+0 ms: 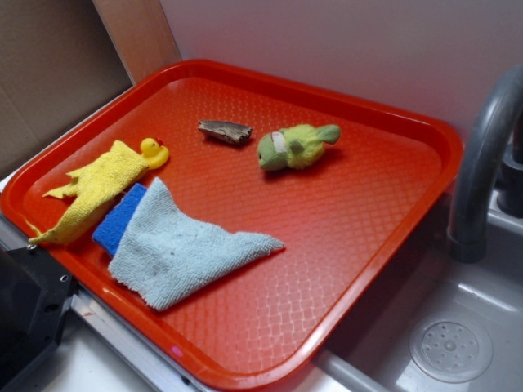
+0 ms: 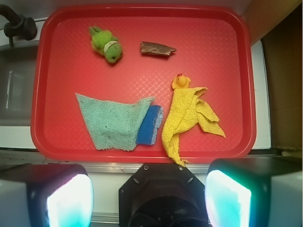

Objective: Grab the wood chip.

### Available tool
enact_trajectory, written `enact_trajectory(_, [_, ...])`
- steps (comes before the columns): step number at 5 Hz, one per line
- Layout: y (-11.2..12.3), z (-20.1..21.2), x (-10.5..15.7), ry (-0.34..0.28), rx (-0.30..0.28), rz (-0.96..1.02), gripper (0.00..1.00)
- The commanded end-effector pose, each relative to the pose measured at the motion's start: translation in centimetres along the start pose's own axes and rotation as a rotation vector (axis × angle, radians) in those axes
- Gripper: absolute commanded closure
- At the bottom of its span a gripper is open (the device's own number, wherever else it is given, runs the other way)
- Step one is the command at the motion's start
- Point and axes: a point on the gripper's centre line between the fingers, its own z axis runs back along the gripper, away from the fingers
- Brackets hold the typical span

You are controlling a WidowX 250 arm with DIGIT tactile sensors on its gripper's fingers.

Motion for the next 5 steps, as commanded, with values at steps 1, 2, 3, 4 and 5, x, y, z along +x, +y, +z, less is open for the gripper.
enact_trajectory(1, [0.0, 0.0, 0.0, 0.000, 0.000, 0.000, 0.00])
enact_trajectory(2, [0.8, -2.8, 4.7, -0.055, 0.039, -0.022, 0.00])
enact_trajectory(3, [0.9, -3.3, 8.1, -0.233, -0.021, -0.200, 0.00])
enact_trajectory(4, [0.0, -6.4, 11.4, -0.255, -0.016, -0.459, 0.00])
enact_trajectory(5, [-0.5, -8.9, 12.9, -0.209, -0.035, -0.614, 0.00])
